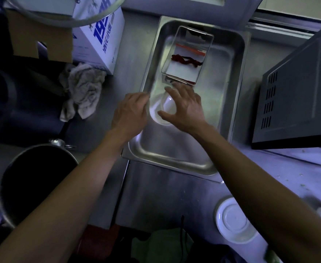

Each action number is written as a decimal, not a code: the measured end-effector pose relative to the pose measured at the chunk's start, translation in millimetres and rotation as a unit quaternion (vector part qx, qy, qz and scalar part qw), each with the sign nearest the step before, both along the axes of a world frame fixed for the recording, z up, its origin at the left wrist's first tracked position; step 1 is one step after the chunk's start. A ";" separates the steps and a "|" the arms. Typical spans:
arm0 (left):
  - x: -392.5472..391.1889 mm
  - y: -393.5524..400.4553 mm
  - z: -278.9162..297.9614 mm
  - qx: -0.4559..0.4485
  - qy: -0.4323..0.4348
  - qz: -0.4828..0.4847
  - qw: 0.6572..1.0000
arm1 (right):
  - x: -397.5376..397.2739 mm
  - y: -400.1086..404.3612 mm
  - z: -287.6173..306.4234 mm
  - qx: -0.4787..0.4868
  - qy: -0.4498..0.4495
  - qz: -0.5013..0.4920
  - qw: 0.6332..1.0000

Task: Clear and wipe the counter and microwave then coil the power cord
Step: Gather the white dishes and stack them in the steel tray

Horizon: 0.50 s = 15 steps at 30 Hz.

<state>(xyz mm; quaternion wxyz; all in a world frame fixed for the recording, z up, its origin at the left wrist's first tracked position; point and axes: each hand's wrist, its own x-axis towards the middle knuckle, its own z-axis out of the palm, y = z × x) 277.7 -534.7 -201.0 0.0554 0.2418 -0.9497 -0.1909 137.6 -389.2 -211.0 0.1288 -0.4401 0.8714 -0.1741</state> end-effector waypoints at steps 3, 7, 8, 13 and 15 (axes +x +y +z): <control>11.4 -3.7 0.8 0.002 -0.002 0.019 1.000 | 6.4 -17.6 -10.5 0.035 0.004 0.042 0.998; 18.8 -5.3 -3.2 0.010 -0.026 0.030 0.999 | 10.1 -27.1 -27.3 0.083 0.026 0.083 0.993; 19.6 -4.9 -3.9 0.015 -0.031 0.032 0.999 | 10.5 -27.7 -31.2 0.092 0.032 0.089 0.991; 18.4 -2.8 -3.0 0.021 -0.038 0.028 0.999 | 13.2 -26.1 -51.2 0.117 0.064 0.100 0.986; 15.5 -2.0 -1.0 0.026 -0.040 0.024 0.999 | 15.0 -24.4 -58.4 0.122 0.082 0.096 0.985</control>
